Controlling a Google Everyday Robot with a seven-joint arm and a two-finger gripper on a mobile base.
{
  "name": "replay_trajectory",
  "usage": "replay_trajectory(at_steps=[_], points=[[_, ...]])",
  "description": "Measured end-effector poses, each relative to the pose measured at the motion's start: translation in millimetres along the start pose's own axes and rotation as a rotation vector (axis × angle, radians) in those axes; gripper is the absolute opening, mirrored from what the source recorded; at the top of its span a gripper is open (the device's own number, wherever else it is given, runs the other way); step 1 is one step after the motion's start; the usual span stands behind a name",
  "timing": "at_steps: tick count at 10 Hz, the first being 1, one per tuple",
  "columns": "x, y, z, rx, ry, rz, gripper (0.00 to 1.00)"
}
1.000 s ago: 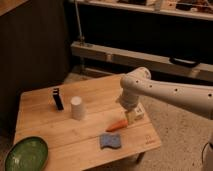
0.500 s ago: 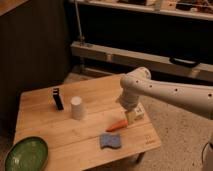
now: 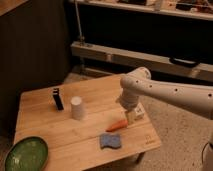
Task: Pick up the ceramic bowl
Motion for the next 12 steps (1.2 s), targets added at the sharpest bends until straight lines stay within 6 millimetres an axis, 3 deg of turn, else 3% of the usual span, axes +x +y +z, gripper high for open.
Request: replay_trajectory(at_steps=[7,12], points=[[0.6,-0.9,-1.2,0.019,-0.025,-0.023,0.80],[-11.8,-17.1,-9.6,0.110,-0.390,-0.449,0.80]])
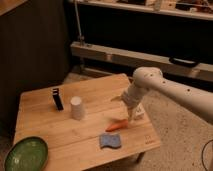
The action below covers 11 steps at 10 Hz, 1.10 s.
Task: Pick up the ceramic bowl
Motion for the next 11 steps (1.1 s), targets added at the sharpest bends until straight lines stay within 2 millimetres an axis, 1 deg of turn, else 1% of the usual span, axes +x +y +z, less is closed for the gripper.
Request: replay_trajectory(at_steps=[1,3,4,5,7,8,9,10,11], points=[[-0.5,-0.7,-3.3,0.026,-0.069,-0.088,0.80],[-2.1,-5.7,-5.7,0.069,-0.142,-0.195,0.80],[-2.2,-3.4,-6.5,0.068,-0.145,-0.209,0.80],[-8.9,-7.2,-6.8,0.067,-0.125,-0.216,0.80],[-29.3,-5.3,-10.0,0.104,-0.114,-0.286,0.80],[-48.1,-6.1,-8.7,0.135,-0.112,-0.415,0.80],[-63.7,-2.8,-7.4,0.145,-0.110,-0.530,0.80],[-73.8,1.5,-5.9,0.149,-0.107,-0.608,0.80],[-88.9,2.7,-3.3,0.155,-0.106,-0.712,0.80]])
